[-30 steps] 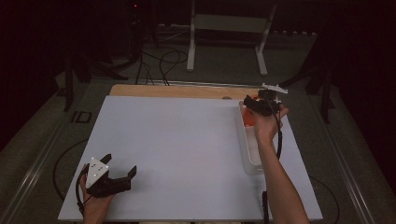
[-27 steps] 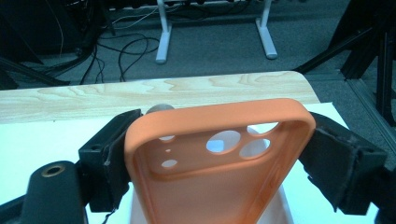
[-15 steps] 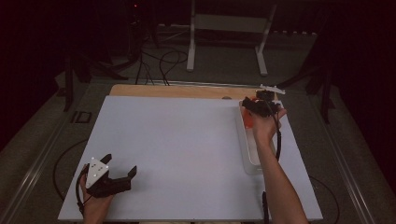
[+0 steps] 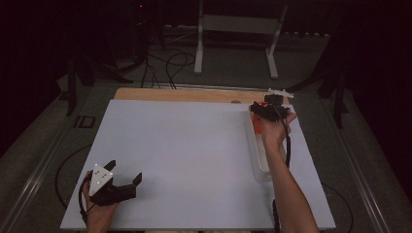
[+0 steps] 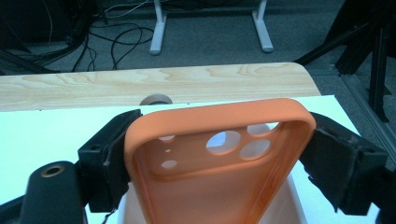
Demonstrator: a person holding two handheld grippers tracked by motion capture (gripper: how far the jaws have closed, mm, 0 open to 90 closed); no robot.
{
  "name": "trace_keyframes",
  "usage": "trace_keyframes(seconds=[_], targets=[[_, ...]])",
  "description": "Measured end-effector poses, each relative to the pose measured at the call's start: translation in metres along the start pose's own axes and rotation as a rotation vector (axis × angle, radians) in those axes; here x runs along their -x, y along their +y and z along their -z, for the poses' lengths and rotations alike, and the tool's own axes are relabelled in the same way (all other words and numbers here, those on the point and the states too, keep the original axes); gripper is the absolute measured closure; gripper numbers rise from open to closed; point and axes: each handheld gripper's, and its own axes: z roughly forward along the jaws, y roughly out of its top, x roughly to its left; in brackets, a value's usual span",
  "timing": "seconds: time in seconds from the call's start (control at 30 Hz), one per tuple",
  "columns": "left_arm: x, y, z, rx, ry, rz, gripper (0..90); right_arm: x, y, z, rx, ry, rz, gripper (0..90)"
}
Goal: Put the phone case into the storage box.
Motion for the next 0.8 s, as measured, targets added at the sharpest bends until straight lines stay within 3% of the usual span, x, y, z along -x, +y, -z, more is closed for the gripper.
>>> trace_keyframes(seconds=[0.8], targets=[[-0.001,0.000,0.002,0.005,0.006,0.006,0.5,-0.003,0.004,-0.011,0.010,-0.024,-0.011,16.2]])
